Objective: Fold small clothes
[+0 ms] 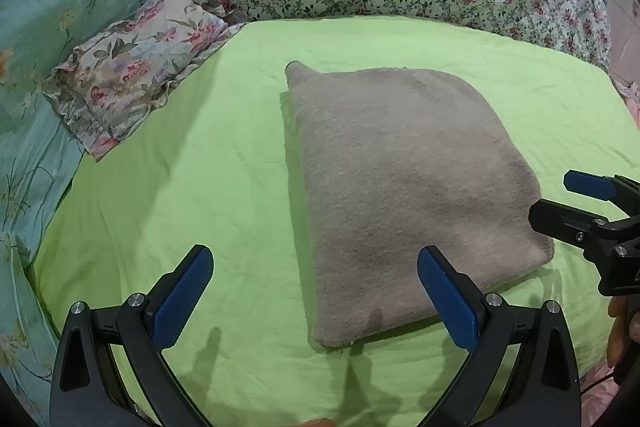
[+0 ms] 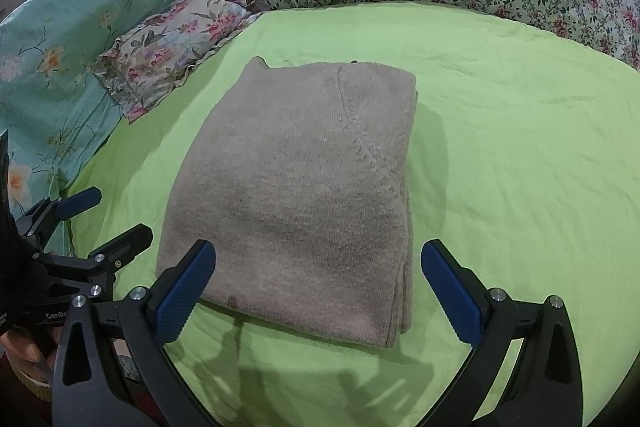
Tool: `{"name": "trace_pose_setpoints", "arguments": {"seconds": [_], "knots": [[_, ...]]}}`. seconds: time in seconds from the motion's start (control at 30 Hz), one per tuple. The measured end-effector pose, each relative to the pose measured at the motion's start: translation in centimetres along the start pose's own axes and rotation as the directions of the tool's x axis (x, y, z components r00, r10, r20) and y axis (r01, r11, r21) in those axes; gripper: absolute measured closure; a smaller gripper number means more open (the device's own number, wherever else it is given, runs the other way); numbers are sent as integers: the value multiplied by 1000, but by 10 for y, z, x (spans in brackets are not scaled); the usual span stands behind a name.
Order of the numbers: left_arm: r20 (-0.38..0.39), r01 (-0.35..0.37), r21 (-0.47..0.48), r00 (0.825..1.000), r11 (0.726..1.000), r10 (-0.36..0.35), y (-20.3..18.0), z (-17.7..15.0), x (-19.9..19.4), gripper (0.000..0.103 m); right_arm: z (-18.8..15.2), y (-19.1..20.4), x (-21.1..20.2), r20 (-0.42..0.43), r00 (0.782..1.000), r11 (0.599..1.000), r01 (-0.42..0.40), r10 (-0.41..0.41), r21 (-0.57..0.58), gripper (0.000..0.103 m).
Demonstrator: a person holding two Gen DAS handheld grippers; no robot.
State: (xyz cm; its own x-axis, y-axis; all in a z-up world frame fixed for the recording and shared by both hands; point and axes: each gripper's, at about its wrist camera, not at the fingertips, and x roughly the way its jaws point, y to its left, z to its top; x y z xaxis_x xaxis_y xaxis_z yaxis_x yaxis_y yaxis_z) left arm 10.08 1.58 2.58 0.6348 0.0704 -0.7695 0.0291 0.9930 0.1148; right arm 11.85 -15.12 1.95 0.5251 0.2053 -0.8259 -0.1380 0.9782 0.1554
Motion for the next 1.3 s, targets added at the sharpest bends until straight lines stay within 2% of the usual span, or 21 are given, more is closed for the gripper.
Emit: {"name": "trace_pose_setpoints", "arguments": {"seconds": [1.3], "knots": [[-5,20,6,1000,1000,-20,1,16,14,1,7,-4,14,-29,1000,1000,-3,3,8,1]]}}
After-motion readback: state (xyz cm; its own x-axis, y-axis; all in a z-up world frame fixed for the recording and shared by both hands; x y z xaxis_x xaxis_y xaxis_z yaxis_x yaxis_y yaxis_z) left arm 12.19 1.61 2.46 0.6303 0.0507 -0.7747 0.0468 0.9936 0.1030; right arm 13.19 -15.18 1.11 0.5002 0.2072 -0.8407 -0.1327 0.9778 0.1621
